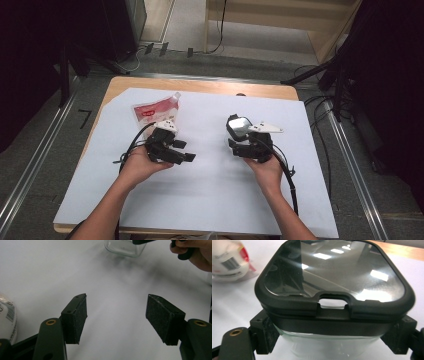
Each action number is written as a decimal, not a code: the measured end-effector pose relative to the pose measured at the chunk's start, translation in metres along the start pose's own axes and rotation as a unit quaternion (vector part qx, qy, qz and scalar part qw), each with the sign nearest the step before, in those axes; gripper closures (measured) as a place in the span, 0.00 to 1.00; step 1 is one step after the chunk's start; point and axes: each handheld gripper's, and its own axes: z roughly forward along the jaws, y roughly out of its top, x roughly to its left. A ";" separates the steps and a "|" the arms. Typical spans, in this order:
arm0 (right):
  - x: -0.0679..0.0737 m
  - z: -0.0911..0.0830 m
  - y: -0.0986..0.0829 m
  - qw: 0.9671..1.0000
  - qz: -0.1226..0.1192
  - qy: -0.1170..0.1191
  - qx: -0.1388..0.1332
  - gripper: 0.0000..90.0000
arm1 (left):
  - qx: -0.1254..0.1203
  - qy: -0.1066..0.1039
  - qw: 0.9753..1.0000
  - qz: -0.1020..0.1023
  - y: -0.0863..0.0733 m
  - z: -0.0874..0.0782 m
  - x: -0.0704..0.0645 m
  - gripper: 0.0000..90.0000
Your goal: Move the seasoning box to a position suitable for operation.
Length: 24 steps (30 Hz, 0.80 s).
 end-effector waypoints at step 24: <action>0.035 0.006 -0.026 1.000 -0.024 0.008 0.016 0.18 | -0.007 0.000 1.000 -0.001 0.005 0.001 0.004 0.53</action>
